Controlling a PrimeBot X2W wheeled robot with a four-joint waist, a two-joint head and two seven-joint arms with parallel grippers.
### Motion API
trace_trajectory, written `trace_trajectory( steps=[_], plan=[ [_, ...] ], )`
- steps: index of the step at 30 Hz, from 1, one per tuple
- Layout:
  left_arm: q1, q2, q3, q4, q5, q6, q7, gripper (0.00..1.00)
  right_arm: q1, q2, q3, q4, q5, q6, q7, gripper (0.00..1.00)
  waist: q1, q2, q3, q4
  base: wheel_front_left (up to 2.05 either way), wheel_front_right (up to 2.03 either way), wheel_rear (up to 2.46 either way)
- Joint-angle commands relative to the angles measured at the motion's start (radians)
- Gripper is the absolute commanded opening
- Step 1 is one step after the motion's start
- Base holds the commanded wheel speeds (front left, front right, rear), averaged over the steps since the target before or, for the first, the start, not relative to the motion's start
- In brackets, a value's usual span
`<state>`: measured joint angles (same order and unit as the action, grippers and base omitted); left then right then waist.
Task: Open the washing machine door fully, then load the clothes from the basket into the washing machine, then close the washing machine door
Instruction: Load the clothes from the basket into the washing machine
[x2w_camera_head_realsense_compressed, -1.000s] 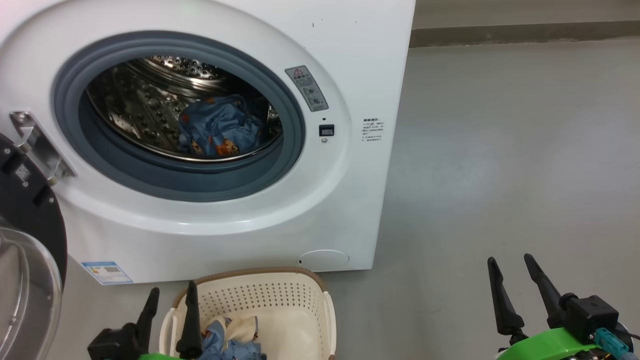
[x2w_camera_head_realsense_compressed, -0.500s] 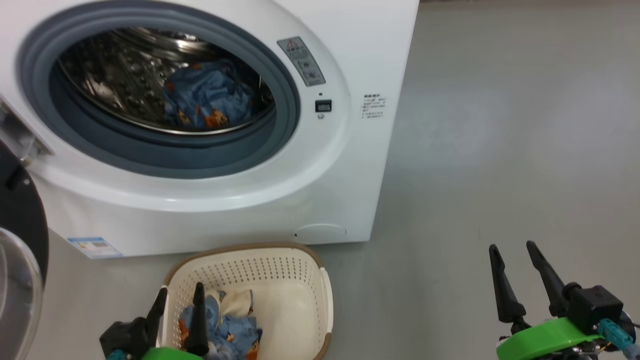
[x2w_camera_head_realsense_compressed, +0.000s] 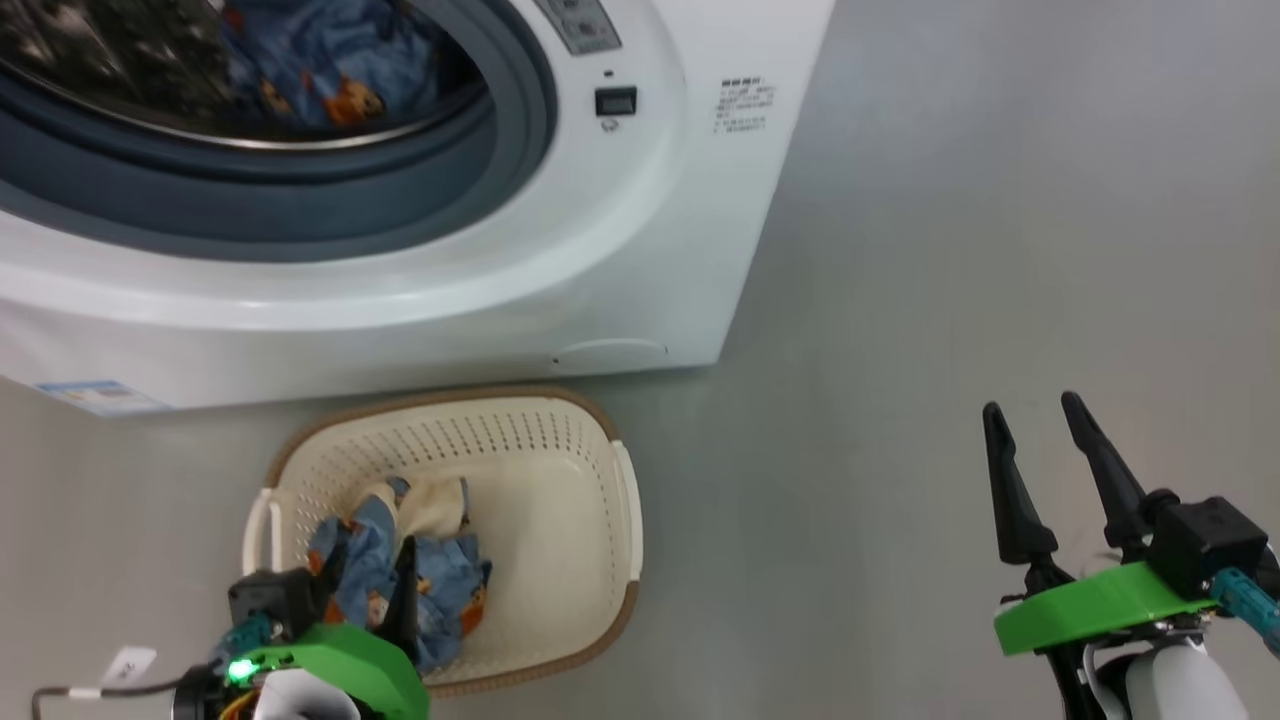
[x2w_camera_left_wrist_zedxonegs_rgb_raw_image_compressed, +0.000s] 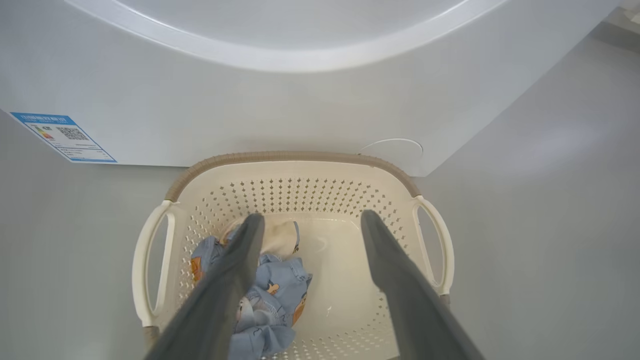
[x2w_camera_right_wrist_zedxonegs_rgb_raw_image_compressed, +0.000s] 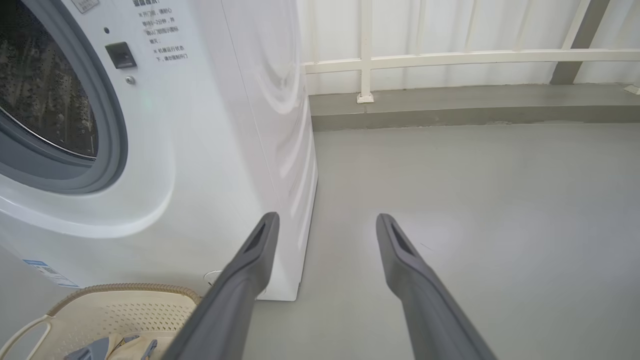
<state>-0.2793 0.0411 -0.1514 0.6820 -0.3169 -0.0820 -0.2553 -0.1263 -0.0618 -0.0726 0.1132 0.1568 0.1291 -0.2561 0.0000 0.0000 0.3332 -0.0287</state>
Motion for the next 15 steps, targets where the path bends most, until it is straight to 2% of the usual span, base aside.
trace_trajectory(
  steps=[1,11,15],
  plan=[
    [-0.036,0.022,0.031,0.013,0.012,-0.003,-0.006,1.0,-0.023,-0.008,0.031,-0.027,-0.012,0.002,-0.004,1.0,0.0,0.0,0.098,-0.04,0.0,0.0,0.0],
    [-0.261,0.085,0.009,0.367,0.046,-0.008,0.008,1.0,-0.084,-0.009,0.045,-0.049,-0.009,0.002,-0.005,1.0,0.0,0.0,0.278,-0.11,0.0,0.0,0.0],
    [-0.354,0.105,-0.003,0.467,0.053,-0.012,0.037,1.0,-0.1,-0.009,0.039,-0.063,-0.009,0.002,-0.005,1.0,0.0,0.0,0.344,-0.127,0.0,0.0,0.0]
  ],
)
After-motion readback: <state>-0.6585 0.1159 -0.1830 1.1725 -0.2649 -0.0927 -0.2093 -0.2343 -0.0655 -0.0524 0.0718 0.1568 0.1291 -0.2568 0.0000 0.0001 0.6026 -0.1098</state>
